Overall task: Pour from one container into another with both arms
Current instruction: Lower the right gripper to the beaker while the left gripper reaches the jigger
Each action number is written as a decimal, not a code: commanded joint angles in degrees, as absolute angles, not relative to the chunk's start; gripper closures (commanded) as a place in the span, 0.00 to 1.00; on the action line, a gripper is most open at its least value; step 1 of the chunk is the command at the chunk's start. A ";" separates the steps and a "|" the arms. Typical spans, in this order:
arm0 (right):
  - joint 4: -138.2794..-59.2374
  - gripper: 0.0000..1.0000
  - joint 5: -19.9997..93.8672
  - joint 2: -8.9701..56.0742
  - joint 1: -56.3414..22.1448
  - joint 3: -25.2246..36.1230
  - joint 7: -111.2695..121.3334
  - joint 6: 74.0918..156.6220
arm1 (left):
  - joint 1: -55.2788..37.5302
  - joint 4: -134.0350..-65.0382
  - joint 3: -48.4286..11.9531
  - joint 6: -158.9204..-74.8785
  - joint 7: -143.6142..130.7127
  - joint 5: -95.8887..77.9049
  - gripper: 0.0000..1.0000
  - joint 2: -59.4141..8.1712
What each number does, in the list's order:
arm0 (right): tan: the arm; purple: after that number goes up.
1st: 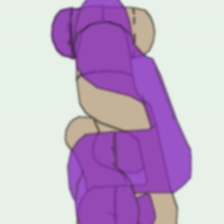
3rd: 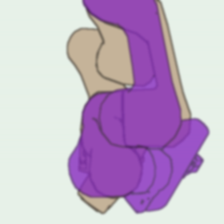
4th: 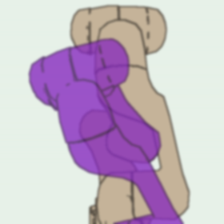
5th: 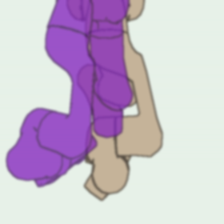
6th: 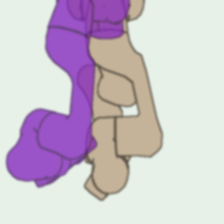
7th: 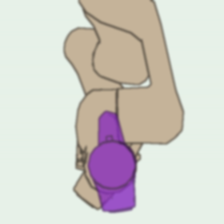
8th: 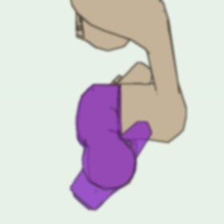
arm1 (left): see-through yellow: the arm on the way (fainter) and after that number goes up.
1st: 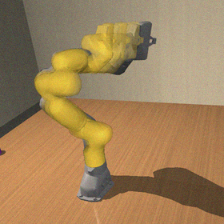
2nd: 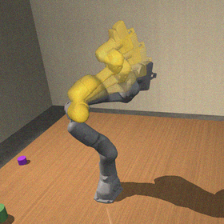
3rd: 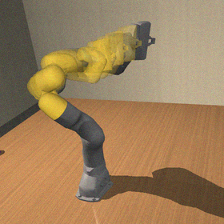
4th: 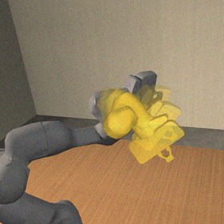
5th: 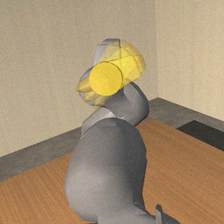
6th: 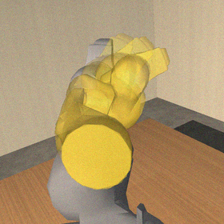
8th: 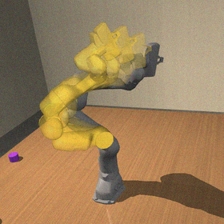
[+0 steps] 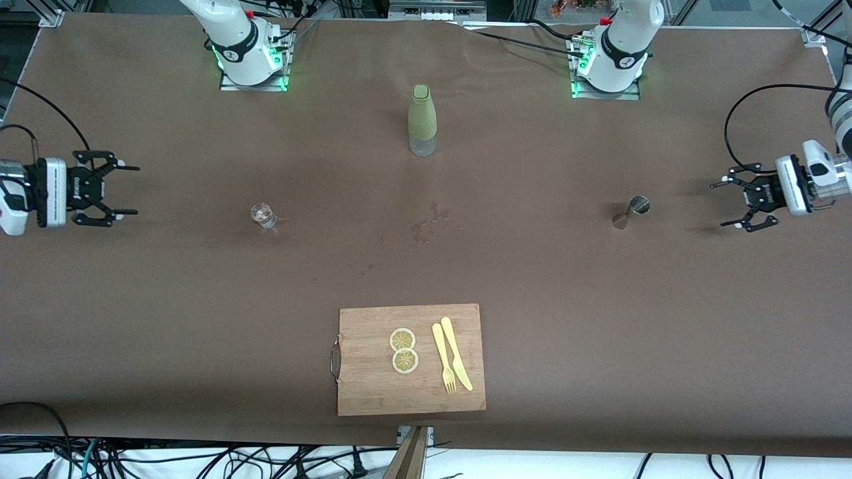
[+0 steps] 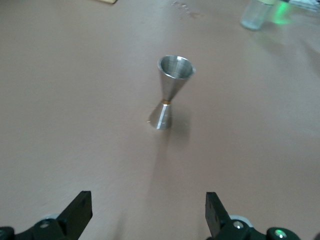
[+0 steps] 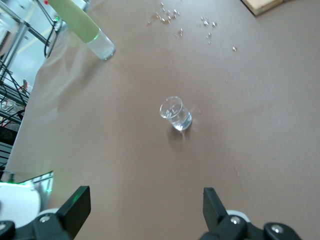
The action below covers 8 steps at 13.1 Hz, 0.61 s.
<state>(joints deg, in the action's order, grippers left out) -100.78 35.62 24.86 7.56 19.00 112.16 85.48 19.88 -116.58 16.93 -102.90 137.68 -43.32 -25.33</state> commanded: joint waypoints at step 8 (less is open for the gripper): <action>-100.37 0.00 56.68 44.90 7.56 18.90 146.05 82.71 | 18.29 -115.58 16.26 -86.50 166.27 -60.54 0.00 -42.44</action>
